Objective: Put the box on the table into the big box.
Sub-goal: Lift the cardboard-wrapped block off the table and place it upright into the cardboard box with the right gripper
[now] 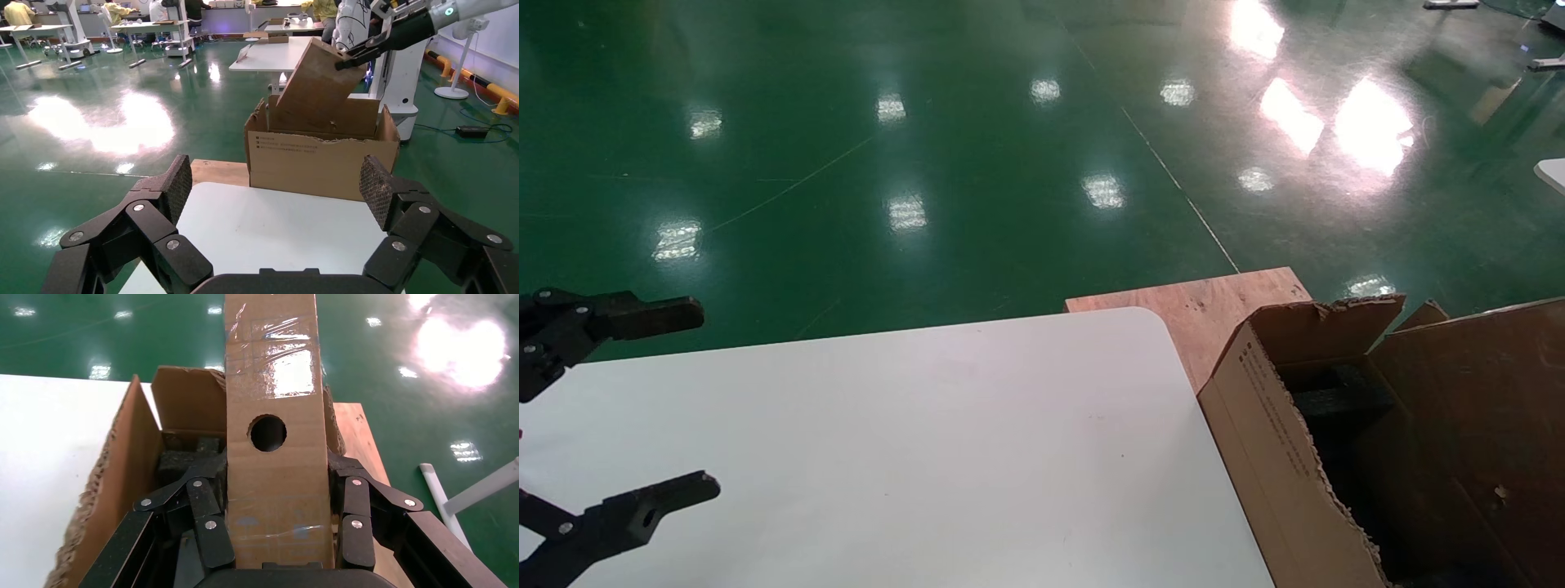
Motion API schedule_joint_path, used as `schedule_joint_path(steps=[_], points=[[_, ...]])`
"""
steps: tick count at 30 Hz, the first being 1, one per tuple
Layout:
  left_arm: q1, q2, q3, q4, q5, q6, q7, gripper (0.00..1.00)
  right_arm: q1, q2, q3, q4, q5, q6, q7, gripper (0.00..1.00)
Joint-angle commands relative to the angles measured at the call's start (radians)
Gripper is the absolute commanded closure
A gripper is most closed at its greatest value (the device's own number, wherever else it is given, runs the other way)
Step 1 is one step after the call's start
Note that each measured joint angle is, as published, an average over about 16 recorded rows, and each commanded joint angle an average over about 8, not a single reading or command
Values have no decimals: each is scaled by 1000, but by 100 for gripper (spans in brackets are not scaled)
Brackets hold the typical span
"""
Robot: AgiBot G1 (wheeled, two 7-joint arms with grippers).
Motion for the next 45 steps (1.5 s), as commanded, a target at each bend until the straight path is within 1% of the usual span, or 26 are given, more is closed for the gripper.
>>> schedule_joint_path(steps=[1,5,9,14,21,26,37,40,45], points=[[0,0,0,0,0,0,0,0,18,2,-32,-2,-11,22,-6,100],[0,0,0,0,0,0,0,0,32,-1,-70,-25,-26,44,-11,100],[0,0,0,0,0,0,0,0,39,-3,-91,-68,-30,50,-28,100],[0,0,0,0,0,0,0,0,44,-14,-109,-151,-24,35,-72,100],[0,0,0,0,0,0,0,0,67,-49,-157,-287,-11,6,-145,100],[0,0,0,0,0,0,0,0,66,-72,-175,-354,-8,-10,-179,100],[0,0,0,0,0,0,0,0,3,-111,-136,-412,-25,-37,-214,100],[0,0,0,0,0,0,0,0,8,-123,-145,-426,-26,-39,-223,100],[0,0,0,0,0,0,0,0,46,-144,-188,-456,-24,-27,-242,100]])
